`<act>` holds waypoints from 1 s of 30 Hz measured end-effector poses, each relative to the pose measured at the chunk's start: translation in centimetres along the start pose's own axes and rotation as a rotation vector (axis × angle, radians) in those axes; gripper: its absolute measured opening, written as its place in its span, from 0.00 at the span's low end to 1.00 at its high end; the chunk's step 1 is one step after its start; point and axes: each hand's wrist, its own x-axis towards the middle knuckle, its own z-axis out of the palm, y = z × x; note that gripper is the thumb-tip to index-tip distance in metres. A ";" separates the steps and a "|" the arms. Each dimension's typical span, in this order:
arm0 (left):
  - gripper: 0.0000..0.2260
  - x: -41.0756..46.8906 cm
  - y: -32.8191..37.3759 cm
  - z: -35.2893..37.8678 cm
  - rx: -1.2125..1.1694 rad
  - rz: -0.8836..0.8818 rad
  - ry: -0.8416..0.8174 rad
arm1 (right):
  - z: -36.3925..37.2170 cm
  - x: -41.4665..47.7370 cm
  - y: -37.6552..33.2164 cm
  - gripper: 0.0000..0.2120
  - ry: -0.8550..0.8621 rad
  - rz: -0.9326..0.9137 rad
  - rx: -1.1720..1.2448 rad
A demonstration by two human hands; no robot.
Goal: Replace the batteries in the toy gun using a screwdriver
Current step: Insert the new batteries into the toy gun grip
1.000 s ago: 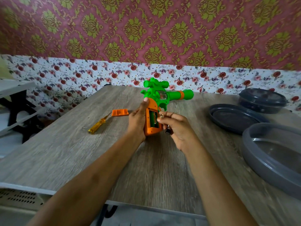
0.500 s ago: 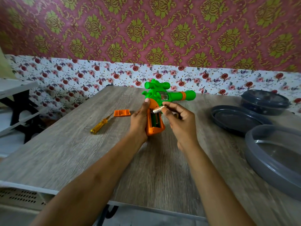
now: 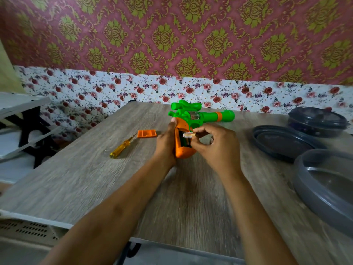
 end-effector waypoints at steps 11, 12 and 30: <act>0.21 0.5 -0.6 0.3 0.040 -0.003 0.007 | 1.0 -0.3 -0.4 0.07 -0.263 0.146 0.065; 0.23 0.5 -0.8 0.3 0.043 -0.009 0.013 | 1.1 -0.3 -0.2 0.06 -0.257 0.177 0.076; 0.24 -0.1 -0.7 1.5 -0.055 -0.058 0.032 | 1.9 1.6 0.8 0.06 -0.264 0.714 0.537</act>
